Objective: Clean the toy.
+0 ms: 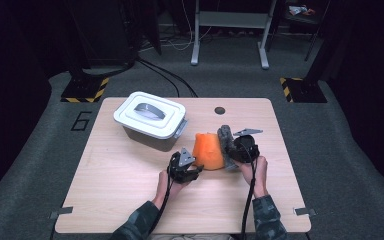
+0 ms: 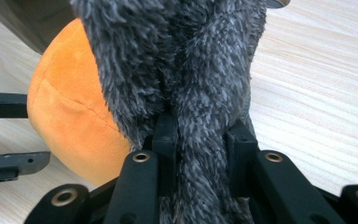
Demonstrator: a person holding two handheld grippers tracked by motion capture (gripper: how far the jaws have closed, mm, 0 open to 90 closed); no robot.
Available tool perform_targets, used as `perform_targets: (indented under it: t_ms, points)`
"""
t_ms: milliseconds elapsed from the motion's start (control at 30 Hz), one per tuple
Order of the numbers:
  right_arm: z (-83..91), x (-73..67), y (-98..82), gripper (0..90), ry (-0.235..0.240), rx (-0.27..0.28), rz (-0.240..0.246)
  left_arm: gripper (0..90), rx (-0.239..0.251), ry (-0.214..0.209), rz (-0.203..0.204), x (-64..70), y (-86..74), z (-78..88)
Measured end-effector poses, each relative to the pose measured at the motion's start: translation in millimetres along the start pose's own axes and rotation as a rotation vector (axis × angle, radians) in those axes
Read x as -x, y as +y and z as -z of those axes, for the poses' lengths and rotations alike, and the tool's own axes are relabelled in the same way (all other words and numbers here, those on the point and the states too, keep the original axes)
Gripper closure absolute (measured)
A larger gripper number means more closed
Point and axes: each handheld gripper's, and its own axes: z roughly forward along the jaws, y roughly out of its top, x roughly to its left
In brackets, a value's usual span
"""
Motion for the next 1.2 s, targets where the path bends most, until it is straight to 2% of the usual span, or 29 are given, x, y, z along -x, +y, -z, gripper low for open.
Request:
perform_targets:
  t_ms: [67,167,267,333,367,400,433,633,700,767,800,833,867,933,967,1033,1067,1100,1167,1200]
  points:
    - [-0.1,0.2,-0.4,70.6,0.003,-0.002,-0.015,52.7,0.004,-0.005,0.013,-0.6,-0.8,-1.3]
    - [-0.1,1.2,-0.8,70.5,0.003,-0.004,-0.011,53.9,0.000,-0.002,0.006,-0.6,-0.7,-2.3]
    - [-1.2,0.5,-0.8,70.6,0.002,-0.002,-0.015,61.3,0.000,0.007,0.007,-1.6,-1.2,-6.9]
    - [-1.5,0.0,-0.7,70.5,0.000,0.001,-0.011,70.6,-0.001,0.006,0.007,-1.4,-1.1,-7.9]
    - [-1.5,0.0,-0.7,70.5,0.000,0.001,-0.011,70.6,-0.003,0.008,-0.001,-1.3,-1.1,-8.4]
    - [-0.9,-0.4,-1.6,70.5,-0.003,0.002,-0.017,77.3,0.006,-0.002,0.013,-1.2,-1.2,-8.3]
    - [-0.9,-0.4,-1.6,70.5,-0.003,0.002,-0.017,80.3,0.006,-0.002,0.013,-1.2,-1.2,-8.3]
    - [12.1,3.8,-5.8,70.7,-0.007,0.047,-0.015,85.2,0.028,-0.044,0.022,-0.1,3.0,-2.6]
    - [24.4,-0.5,-4.0,70.7,-0.004,0.067,-0.007,85.8,0.048,-0.075,0.034,1.4,10.1,2.6]
    - [28.4,-2.9,-3.1,70.6,-0.006,0.077,0.001,85.9,0.059,-0.084,0.038,2.5,12.9,4.5]
    - [35.6,-9.8,-0.1,70.7,0.008,0.089,0.007,86.0,0.067,-0.097,0.023,5.3,19.0,9.8]
    - [35.6,-9.8,-0.1,70.7,0.008,0.089,0.007,86.0,0.067,-0.097,0.023,5.3,19.0,9.8]
    - [41.6,-17.4,4.0,70.6,0.022,0.106,0.026,86.0,0.070,-0.105,0.007,7.9,23.2,13.6]
    - [44.8,-26.2,8.5,70.6,0.048,0.115,0.041,86.0,0.069,-0.112,0.011,9.7,24.0,14.9]
    - [44.4,-30.6,10.4,70.6,0.056,0.119,0.053,86.0,0.074,-0.133,0.013,10.5,24.5,17.3]
    - [43.2,-35.0,11.9,70.5,0.060,0.110,0.071,85.9,0.074,-0.136,0.015,11.2,24.4,17.7]
    - [35.6,-42.4,13.5,70.3,0.072,0.092,0.089,85.9,0.075,-0.137,0.015,11.8,24.1,17.6]
    - [35.6,-42.4,13.5,70.3,0.072,0.092,0.089,85.9,0.075,-0.144,0.020,11.9,23.6,17.2]
    - [22.8,-47.1,13.3,70.1,0.052,0.054,0.117,85.8,0.060,-0.146,0.016,11.8,22.7,15.2]
    - [12.4,-48.7,12.0,70.1,0.027,0.033,0.120,85.7,0.056,-0.142,0.024,10.0,19.4,12.5]
